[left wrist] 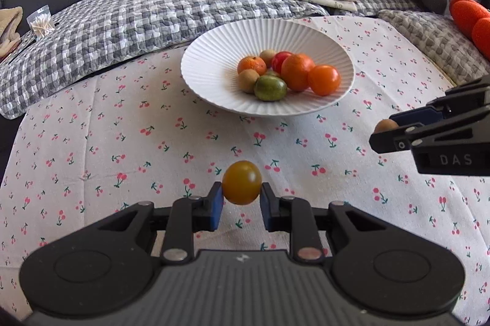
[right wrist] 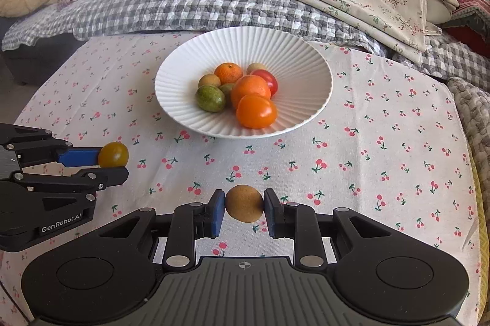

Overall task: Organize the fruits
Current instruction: 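Carry the yellow tomato and kiwi into the white bowl and open both tools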

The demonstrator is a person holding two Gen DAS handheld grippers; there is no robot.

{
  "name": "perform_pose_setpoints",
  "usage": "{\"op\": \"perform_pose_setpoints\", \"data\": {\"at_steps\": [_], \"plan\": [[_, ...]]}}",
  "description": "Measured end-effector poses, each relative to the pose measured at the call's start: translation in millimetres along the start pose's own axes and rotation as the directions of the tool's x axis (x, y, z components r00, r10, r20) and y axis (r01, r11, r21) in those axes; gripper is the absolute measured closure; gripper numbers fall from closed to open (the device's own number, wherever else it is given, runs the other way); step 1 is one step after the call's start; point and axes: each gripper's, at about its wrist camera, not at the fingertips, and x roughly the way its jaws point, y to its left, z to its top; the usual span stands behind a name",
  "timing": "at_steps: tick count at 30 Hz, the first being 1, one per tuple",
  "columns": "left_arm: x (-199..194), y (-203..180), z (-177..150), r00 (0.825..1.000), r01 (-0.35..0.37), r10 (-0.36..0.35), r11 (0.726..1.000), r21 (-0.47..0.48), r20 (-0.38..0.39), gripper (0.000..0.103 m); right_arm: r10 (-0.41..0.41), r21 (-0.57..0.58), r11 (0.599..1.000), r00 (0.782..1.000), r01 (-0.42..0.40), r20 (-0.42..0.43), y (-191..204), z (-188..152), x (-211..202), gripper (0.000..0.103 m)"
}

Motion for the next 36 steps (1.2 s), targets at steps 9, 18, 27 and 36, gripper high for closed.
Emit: {"op": "perform_pose_setpoints", "data": {"at_steps": [9,18,27,36], "plan": [[3.3,19.8,41.8,0.995,-0.013,0.017,0.999,-0.048,0.094,0.079,-0.051,0.106,0.993,0.997,0.045,0.056,-25.0,18.5,-0.2,0.077],[36.7,21.8,75.9,0.992,0.016,-0.005,0.996,-0.088,0.124,0.079,-0.077,0.232,0.972,0.991,0.048,0.114,-43.8,49.4,14.3,0.077],[67.7,27.8,89.2,0.993,0.054,-0.040,0.989,-0.139,0.108,0.079,-0.068,0.307,0.951,0.989,0.024,0.131,-48.9,69.4,39.8,0.077],[82.2,32.4,90.4,0.993,0.061,-0.046,0.988,-0.144,0.105,0.079,-0.078,0.305,0.951,0.992,0.046,0.095,-48.2,70.6,63.8,0.077]]}}
